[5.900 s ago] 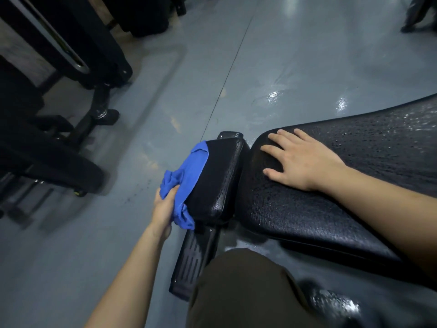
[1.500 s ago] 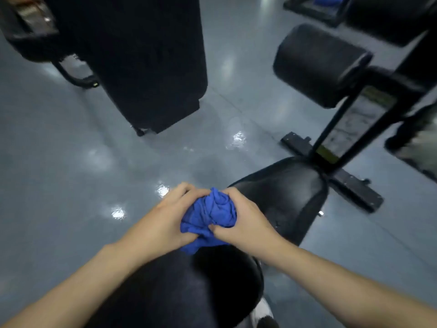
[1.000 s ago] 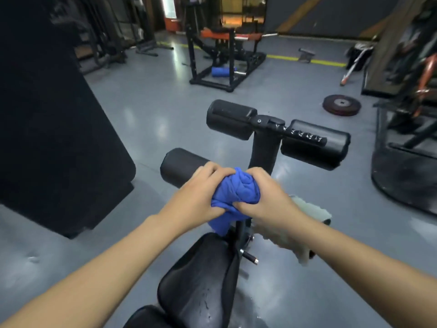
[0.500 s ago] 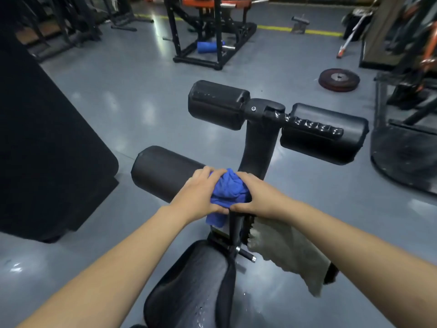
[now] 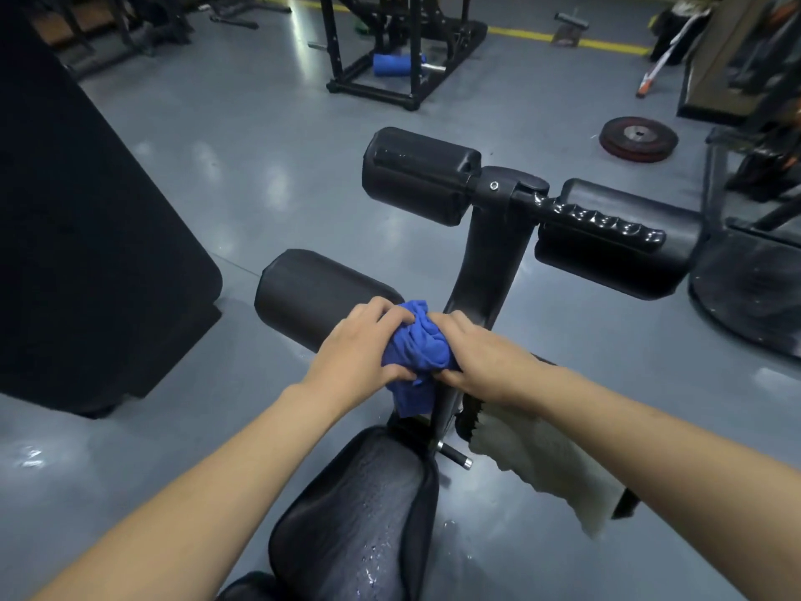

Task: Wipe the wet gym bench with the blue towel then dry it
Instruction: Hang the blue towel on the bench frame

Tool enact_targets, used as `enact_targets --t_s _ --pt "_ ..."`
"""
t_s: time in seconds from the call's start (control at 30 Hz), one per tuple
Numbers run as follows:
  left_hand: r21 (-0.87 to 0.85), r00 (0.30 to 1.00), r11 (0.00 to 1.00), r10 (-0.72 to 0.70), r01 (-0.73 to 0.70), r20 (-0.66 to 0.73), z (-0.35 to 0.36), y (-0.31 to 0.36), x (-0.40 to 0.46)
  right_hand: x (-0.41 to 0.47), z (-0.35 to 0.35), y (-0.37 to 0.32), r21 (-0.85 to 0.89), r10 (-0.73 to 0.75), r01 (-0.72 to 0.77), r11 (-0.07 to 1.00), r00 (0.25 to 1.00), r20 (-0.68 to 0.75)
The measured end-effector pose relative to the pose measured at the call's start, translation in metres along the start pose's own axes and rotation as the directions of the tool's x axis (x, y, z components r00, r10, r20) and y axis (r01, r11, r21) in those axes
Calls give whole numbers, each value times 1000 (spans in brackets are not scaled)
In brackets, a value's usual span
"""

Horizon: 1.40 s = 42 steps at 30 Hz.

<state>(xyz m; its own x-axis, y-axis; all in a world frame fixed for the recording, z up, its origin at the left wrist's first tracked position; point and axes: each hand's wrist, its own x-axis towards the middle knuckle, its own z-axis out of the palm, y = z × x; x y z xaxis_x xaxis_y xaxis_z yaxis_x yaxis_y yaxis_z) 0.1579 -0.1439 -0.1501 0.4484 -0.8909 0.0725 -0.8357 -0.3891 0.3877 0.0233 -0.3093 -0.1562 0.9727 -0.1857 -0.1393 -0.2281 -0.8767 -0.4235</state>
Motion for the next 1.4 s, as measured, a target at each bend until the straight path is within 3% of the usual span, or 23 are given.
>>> enact_targets --t_s 0.1,0.3,0.67,0.77,0.97,1.17,1.4 --pt "55 999 998 -11 14 -54 6 5 -2 0 -4 1 -27 -15 16 999 1000 24" --pt "91 999 995 -27 30 -34 2 12 -8 -1 -17 4 -116 -34 35 993 999 14" --pt "100 993 992 -70 79 -92 -8 49 -17 -48 -31 27 -65 22 -23 998 1000 -9" --pt "99 993 995 -3 15 -114 -4 67 -17 -69 -37 38 -38 59 -60 997 998 -13" --pt "58 988 988 145 -142 -50 20 115 5 -111 -52 63 -99 214 -209 973 976 34" --pt "149 987 981 109 -125 115 35 133 30 -147 -62 85 -102 345 -339 935 937 47" --pt "122 988 987 90 -105 124 39 145 30 -168 -56 107 63 424 -425 903 905 29"
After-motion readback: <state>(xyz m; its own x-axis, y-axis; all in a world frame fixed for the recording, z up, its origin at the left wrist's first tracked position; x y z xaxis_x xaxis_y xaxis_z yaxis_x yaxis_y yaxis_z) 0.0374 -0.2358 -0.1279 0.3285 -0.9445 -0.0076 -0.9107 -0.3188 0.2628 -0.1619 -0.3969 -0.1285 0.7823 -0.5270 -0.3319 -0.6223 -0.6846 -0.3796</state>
